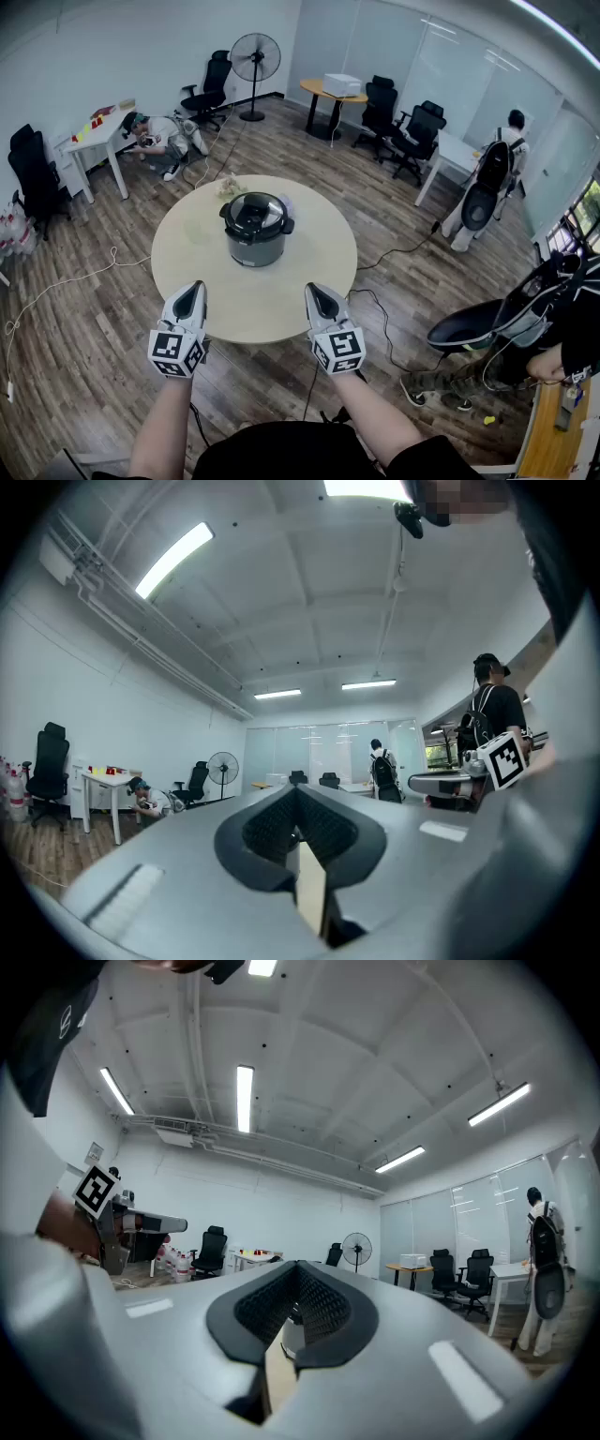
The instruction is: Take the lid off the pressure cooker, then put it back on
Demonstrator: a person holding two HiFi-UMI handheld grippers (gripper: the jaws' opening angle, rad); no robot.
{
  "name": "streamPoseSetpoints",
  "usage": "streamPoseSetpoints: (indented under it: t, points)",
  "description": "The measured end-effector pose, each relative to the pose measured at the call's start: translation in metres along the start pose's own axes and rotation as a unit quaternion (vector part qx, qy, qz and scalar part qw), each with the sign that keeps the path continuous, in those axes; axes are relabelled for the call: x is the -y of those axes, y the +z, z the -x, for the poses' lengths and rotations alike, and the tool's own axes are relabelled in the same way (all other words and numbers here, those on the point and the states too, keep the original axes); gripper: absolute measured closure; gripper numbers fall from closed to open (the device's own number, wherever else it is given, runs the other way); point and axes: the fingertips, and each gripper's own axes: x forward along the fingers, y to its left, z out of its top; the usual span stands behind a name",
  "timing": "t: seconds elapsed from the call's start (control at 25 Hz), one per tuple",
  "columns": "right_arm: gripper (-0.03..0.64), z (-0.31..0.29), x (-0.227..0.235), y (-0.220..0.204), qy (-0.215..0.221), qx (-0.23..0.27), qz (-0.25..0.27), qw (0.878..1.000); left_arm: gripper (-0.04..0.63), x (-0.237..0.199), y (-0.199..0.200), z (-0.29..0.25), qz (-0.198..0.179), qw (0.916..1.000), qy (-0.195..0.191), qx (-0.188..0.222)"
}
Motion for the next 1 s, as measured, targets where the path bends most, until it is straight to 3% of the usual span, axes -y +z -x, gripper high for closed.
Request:
streamPoseSetpoints:
  t: [0.48,0.96,1.0]
  points:
    - [0.609,0.005,-0.006,0.001,0.021,0.028,-0.015,0.999,0.595,0.0,-0.006,0.005,0.005,1.0,0.005,-0.003]
    - [0.607,-0.01,-0.011,-0.005,0.052,0.025,-0.028,0.998,0.595,-0.007,-0.009,0.001,0.004,0.9999,0.013,-0.006]
    - [0.377,-0.015,-0.01,-0.007,0.054,0.024,-0.037,0.998,0.595,-0.007,-0.008,0.0,0.004,0.9999,0.014,-0.006]
